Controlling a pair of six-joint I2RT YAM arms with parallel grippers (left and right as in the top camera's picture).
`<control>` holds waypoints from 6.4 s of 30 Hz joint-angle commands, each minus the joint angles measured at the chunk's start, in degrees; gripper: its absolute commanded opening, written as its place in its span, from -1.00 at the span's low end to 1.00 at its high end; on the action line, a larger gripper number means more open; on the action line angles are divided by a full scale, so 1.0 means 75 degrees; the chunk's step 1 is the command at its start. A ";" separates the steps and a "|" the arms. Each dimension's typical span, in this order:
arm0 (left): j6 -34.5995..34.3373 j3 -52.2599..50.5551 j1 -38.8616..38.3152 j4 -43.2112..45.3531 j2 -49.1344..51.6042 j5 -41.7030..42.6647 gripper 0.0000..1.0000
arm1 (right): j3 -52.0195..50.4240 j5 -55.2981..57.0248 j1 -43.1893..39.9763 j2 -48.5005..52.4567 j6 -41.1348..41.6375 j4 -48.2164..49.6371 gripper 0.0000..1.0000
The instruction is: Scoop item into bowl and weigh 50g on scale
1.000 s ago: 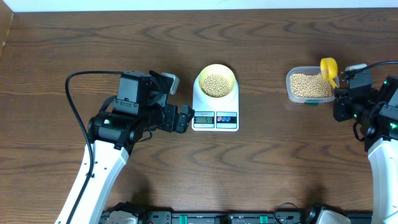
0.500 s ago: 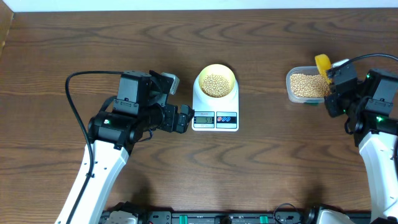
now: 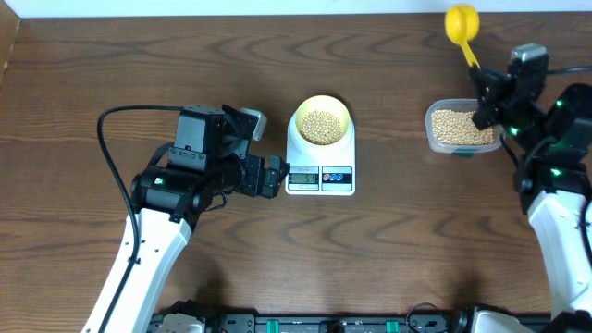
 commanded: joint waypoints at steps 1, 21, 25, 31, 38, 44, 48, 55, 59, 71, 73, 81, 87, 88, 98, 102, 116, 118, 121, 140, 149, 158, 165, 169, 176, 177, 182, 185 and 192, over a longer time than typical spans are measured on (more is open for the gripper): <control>0.0073 0.0009 0.0026 0.0006 0.0000 -0.0047 0.96 | 0.0052 -0.0335 0.0670 0.0420 0.0624 0.0863 -0.98; 0.0073 0.0009 0.0026 0.0006 0.0000 -0.0047 0.96 | 0.0058 0.1306 0.3835 0.2323 -0.1912 0.0219 -0.98; 0.0073 0.0009 0.0026 0.0006 0.0000 -0.0047 0.96 | 0.0058 0.1358 0.3990 0.2323 -0.1923 -0.0023 -0.98; 0.0073 0.0009 0.0026 0.0003 0.0000 -0.0047 0.96 | 0.0058 0.1262 0.4086 0.2320 -0.1918 -0.0664 -0.98; 0.0073 0.0009 0.0026 0.0006 0.0000 -0.0047 0.96 | 0.0058 0.0985 0.4086 0.2215 -0.1839 -0.0839 -0.98; 0.0073 0.0009 0.0026 0.0006 0.0000 -0.0047 0.96 | 0.0058 0.1550 0.4089 0.2206 -0.2034 -0.1107 -0.98; 0.0073 0.0009 0.0026 0.0006 0.0000 -0.0047 0.96 | 0.0058 0.1786 0.4089 0.2206 -0.2410 -0.1448 -0.98; 0.0073 0.0009 0.0026 0.0006 0.0000 -0.0047 0.96 | 0.0058 0.1789 0.4162 0.2177 -0.2410 -0.1457 -0.98; 0.0073 0.0009 0.0026 0.0006 0.0000 -0.0047 0.96 | 0.0058 0.1888 0.4275 0.2060 -0.2795 -0.1868 -0.98; 0.0073 0.0009 0.0026 0.0006 0.0000 -0.0047 0.96 | 0.0061 0.2393 0.4459 0.2034 -0.2897 -0.2133 -0.98; 0.0073 0.0009 0.0026 0.0006 0.0000 -0.0047 0.96 | 0.0061 0.2302 0.4540 0.1999 -0.2900 -0.2130 -0.98; 0.0073 0.0009 0.0026 0.0006 0.0000 -0.0047 0.96 | 0.0061 0.2299 0.4826 0.1929 -0.2891 -0.2521 -0.98; 0.0073 0.0009 0.0026 0.0006 0.0000 -0.0047 0.96 | 0.0064 0.2323 0.4820 0.1652 -0.2836 -0.2396 -0.98; 0.0073 0.0009 0.0026 0.0006 0.0000 -0.0047 0.96 | 0.0064 0.2331 0.4814 0.1614 -0.2836 -0.2349 -0.98; 0.0073 0.0009 0.0026 0.0006 0.0000 -0.0047 0.96 | 0.0067 0.2323 0.4459 0.1443 -0.1411 -0.2261 -0.98; 0.0073 0.0009 0.0026 0.0006 0.0000 -0.0047 0.96 | 0.0067 0.2221 0.4220 0.1416 -0.0600 -0.2180 -0.98; 0.0073 0.0009 0.0026 0.0006 0.0000 -0.0047 0.96 | 0.0055 0.2057 0.4062 0.1440 -0.1967 -0.2562 -0.98; 0.0073 0.0009 0.0026 0.0006 0.0000 -0.0047 0.96 | 0.0055 0.2331 0.4132 0.1466 -0.2200 -0.2556 -0.98; 0.0073 0.0009 0.0026 0.0006 0.0000 -0.0047 0.96 | 0.0055 0.2538 0.4223 0.1478 -0.2474 -0.2556 -0.98; 0.0073 0.0009 0.0026 0.0006 0.0000 -0.0047 0.96 | 0.0055 0.2588 0.4436 0.1725 -0.2812 -0.2530 -0.98; 0.0073 0.0009 0.0026 0.0006 0.0000 -0.0047 0.96 | 0.0055 0.2591 0.4438 0.1979 -0.2818 -0.2468 -0.98; 0.0073 0.0009 0.0026 0.0006 0.0000 -0.0047 0.96 | 0.0055 0.2588 0.4438 0.1979 -0.3270 -0.2468 -0.98; 0.0073 0.0009 0.0026 0.0006 0.0000 -0.0047 0.96 | 0.0055 0.2588 0.4438 0.2005 -0.3273 -0.2428 -0.98; 0.0073 0.0009 0.0026 0.0006 0.0000 -0.0047 0.96 | 0.0055 0.2588 0.4438 0.2142 -0.3270 -0.2264 -0.98; 0.0073 0.0009 0.0026 0.0006 0.0000 -0.0047 0.96 | 0.0055 0.2585 0.4462 0.2154 -0.3267 -0.2279 -0.98; 0.0073 0.0009 0.0026 0.0006 0.0000 -0.0047 0.96 | 0.0055 0.2588 0.4459 0.2154 -0.3267 -0.2279 -0.98; 0.0073 0.0009 0.0026 0.0006 0.0000 -0.0047 0.96 | 0.0055 0.2500 0.4529 0.2154 -0.3264 -0.2308 -0.98; 0.0073 0.0009 0.0026 0.0006 0.0000 -0.0047 0.96 | 0.0055 0.2500 0.4642 0.2154 -0.3264 -0.2369 -0.98; 0.0073 0.0009 0.0026 0.0006 0.0000 -0.0047 0.96 | 0.0058 0.2498 0.4774 0.2154 -0.2990 -0.2363 -0.98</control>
